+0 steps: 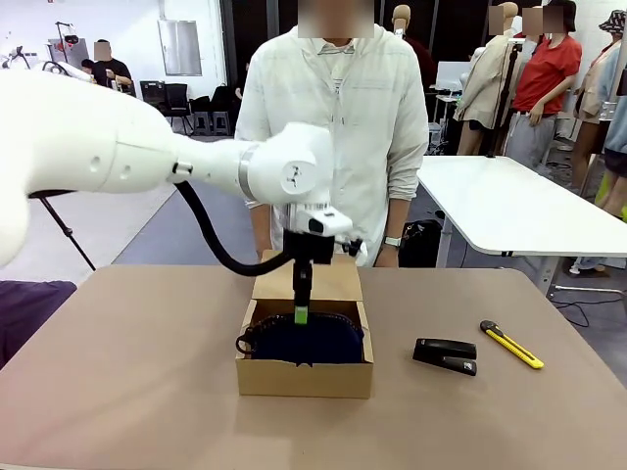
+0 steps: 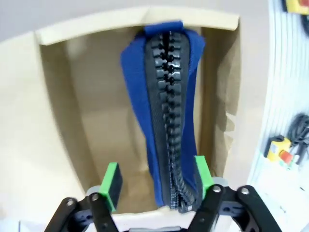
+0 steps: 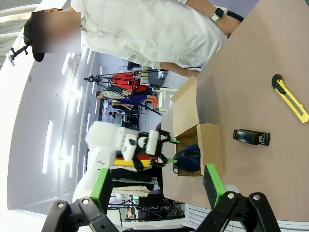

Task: Pack the items into the box.
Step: Pick up the item specified by the human and place it in the Mailer Box.

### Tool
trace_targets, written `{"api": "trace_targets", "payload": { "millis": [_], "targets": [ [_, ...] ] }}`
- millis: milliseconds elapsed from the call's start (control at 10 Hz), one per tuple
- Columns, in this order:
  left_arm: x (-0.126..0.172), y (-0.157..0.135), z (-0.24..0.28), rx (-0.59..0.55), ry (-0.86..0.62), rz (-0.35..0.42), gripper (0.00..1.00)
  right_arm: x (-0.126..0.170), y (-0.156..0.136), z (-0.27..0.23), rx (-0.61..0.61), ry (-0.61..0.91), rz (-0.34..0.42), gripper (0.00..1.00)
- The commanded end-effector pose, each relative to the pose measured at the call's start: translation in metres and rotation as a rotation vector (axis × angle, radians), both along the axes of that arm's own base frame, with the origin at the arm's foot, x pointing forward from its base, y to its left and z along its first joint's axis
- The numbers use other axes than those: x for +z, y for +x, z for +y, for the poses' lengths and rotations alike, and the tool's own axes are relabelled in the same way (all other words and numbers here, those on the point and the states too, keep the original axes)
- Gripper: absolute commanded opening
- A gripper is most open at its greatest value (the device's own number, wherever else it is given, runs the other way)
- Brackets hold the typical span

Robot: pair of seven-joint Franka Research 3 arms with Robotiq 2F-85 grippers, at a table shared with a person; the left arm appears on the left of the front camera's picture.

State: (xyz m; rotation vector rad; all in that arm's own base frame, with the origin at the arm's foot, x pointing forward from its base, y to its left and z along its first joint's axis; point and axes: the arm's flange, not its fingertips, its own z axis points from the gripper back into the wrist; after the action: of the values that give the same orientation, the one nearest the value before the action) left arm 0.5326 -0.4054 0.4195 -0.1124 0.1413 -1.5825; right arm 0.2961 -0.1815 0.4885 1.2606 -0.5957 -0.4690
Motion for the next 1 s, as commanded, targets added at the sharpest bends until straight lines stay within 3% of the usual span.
{"api": "trace_targets", "payload": {
  "millis": [0, 100, 200, 300, 400, 500, 700, 800, 900],
  "targets": [
    [0.056, -0.022, 0.034, 0.010, -0.124, -0.037, 1.00, 0.003, 0.003, 0.001, -0.006, 0.016, -0.025, 1.00],
    [0.089, -0.028, 0.063, 0.083, -0.198, 0.009, 1.00, 0.003, 0.003, 0.001, -0.006, 0.016, -0.025, 1.00],
    [0.118, -0.033, 0.105, 0.243, -0.253, 0.078, 1.00, 0.003, 0.003, 0.001, -0.006, 0.016, -0.025, 1.00],
    [0.141, -0.048, 0.165, 0.464, -0.360, 0.098, 1.00, 0.003, 0.003, 0.001, -0.006, 0.016, -0.025, 1.00],
    [0.156, -0.073, 0.220, 0.596, -0.489, 0.113, 1.00, 0.003, 0.003, 0.001, -0.006, 0.016, -0.025, 1.00],
    [0.165, -0.101, 0.278, 0.842, -0.605, 0.075, 1.00, 0.003, 0.003, 0.001, -0.006, 0.016, -0.025, 1.00],
    [0.152, -0.146, 0.381, 1.053, -0.910, 0.119, 1.00, 0.003, 0.003, 0.001, -0.006, 0.016, -0.025, 1.00],
    [0.136, -0.164, 0.425, 1.045, -1.089, 0.190, 1.00, 0.003, 0.003, 0.001, -0.006, 0.016, -0.025, 1.00],
    [0.115, -0.172, 0.456, 1.109, -1.184, 0.220, 1.00, 0.003, 0.003, 0.001, -0.006, 0.016, -0.025, 1.00]
  ]
}}
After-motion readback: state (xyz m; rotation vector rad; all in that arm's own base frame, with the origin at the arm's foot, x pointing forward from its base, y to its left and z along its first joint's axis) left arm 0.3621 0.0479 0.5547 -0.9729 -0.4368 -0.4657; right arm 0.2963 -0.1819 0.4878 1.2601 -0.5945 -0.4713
